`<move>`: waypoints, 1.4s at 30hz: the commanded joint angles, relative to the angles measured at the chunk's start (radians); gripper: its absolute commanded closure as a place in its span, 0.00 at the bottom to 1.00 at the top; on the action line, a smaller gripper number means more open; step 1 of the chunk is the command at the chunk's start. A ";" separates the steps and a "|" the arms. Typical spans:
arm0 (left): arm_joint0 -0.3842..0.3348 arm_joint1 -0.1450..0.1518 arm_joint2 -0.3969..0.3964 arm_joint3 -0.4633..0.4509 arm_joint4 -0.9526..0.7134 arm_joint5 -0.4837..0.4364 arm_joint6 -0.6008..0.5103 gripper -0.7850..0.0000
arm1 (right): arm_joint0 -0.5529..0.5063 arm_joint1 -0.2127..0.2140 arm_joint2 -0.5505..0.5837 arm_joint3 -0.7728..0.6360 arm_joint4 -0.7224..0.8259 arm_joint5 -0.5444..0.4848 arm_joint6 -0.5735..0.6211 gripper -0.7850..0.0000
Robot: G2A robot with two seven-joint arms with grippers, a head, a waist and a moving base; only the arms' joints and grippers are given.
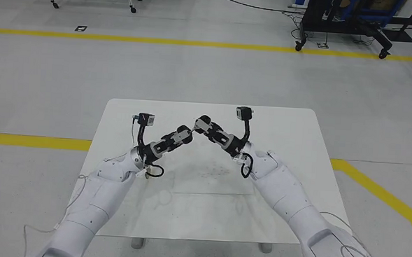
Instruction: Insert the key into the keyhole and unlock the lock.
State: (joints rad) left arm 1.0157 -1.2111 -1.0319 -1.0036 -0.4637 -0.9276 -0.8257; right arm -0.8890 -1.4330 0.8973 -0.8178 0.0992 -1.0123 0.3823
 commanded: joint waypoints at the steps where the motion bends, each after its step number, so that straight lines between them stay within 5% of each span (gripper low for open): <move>1: -0.002 -0.001 0.004 0.002 0.003 0.002 -0.004 0.76 | 0.001 -0.002 -0.001 0.003 -0.001 0.000 0.004 1.00; 5: -0.006 -0.004 0.010 0.007 0.013 0.002 -0.003 1.00 | 0.004 -0.005 -0.001 0.008 -0.007 0.000 0.006 1.00; 12: -0.008 -0.006 0.010 0.013 0.026 0.004 0.017 1.00 | 0.002 -0.009 0.005 0.008 -0.023 0.000 -0.002 1.00; 14: -0.007 -0.006 0.007 0.015 0.028 0.006 0.028 1.00 | 0.000 -0.009 0.008 0.007 -0.026 0.000 -0.004 0.61; 15: -0.008 -0.007 0.006 0.017 0.030 0.008 0.035 1.00 | -0.002 -0.009 0.011 0.006 -0.026 0.000 -0.005 0.00; 38: 0.008 0.011 -0.047 0.003 0.022 -0.024 0.008 1.00 | -0.006 -0.009 0.029 0.002 -0.028 0.000 -0.001 0.00; 42: 0.001 0.017 -0.053 0.003 0.091 -0.017 -0.003 1.00 | 0.004 0.009 0.053 -0.029 -0.202 0.000 0.013 0.00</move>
State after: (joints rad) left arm 1.0198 -1.1963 -1.0834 -1.0012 -0.4009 -0.9462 -0.8267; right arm -0.8928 -1.4322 0.9377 -0.8418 -0.0143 -1.0101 0.3892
